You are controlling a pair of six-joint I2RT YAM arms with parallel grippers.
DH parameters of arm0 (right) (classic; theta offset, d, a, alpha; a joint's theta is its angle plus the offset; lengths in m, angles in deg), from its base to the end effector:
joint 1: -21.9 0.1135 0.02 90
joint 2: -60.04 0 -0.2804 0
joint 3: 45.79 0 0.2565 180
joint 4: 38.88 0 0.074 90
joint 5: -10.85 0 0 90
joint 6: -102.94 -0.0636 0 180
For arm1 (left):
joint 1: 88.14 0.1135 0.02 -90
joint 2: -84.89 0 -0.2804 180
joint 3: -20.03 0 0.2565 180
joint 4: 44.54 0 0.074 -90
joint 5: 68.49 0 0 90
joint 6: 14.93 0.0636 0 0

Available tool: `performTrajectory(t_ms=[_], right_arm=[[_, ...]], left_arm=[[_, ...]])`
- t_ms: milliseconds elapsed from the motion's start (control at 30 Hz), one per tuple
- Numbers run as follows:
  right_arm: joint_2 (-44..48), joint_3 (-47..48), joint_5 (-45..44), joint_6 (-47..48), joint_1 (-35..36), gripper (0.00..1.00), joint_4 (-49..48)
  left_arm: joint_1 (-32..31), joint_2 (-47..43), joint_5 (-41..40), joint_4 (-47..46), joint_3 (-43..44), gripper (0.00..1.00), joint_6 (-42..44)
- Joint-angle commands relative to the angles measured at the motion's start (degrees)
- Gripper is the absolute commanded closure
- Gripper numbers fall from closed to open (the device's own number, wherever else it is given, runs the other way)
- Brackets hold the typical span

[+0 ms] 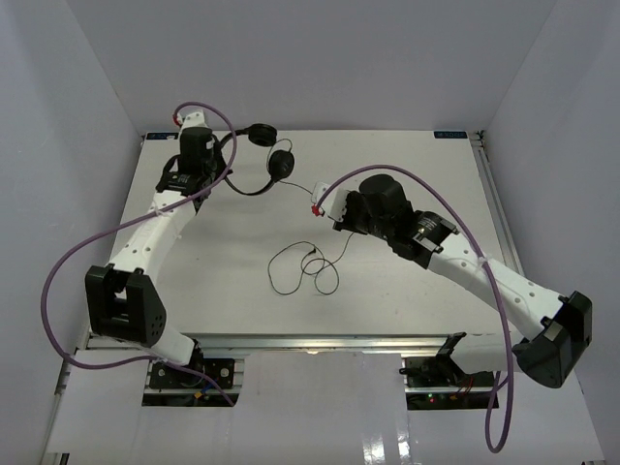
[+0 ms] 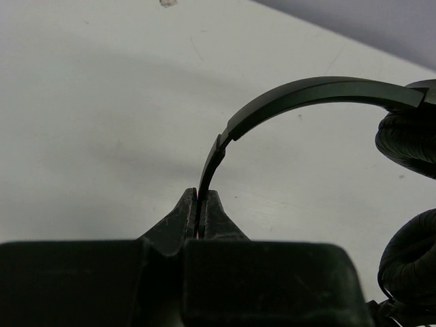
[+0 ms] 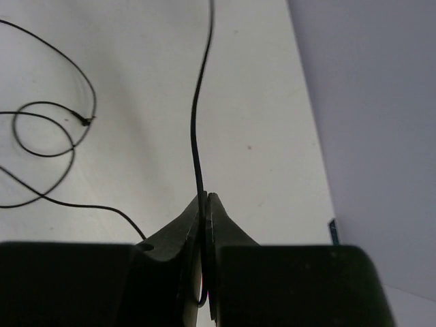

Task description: Wrap the headphones

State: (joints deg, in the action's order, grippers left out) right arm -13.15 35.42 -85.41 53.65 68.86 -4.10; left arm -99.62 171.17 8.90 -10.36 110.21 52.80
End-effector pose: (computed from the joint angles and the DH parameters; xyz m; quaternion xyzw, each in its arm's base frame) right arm 0.2203 0.2258 0.3559 -0.5682 0.6332 -0.0179 0.5253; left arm 0.3705 -0.0611 0.3421 -0.1355 0.8530 -0.0525 0.5012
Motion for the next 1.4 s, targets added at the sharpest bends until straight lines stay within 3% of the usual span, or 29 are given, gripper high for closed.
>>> performTrajectory(t_ms=[0,200,633,900,1100,1367], right_arm=[[2.4,1.9,-14.4,11.3,1.7,0.92,-3.3],[1.7,4.1,-14.7,17.4,2.2,0.92,-10.6],[-3.3,5.1,-3.4,11.5,0.4,0.92,-15.9],[-5.1,5.0,7.1,6.9,-3.9,0.92,-17.0],[-8.8,7.8,15.3,-0.3,-9.6,0.92,-17.1],[-13.2,6.2,37.5,-12.5,-16.7,0.92,-17.4]], left_arm=[[-4.4,0.1,-4.5,-3.9,-2.2,1.0,6.7],[-9.7,0.2,-0.9,-6.3,-9.1,1.0,11.1],[-13.7,-11.3,18.1,-6.8,-18.6,1.0,16.3],[-13.7,-17.6,31.2,-5.2,-19.9,1.0,18.1],[-13.7,-21.4,36.2,-4.4,-20.2,1.0,16.8],[-13.7,-24.3,39.8,-4.6,-15.8,1.0,10.8]])
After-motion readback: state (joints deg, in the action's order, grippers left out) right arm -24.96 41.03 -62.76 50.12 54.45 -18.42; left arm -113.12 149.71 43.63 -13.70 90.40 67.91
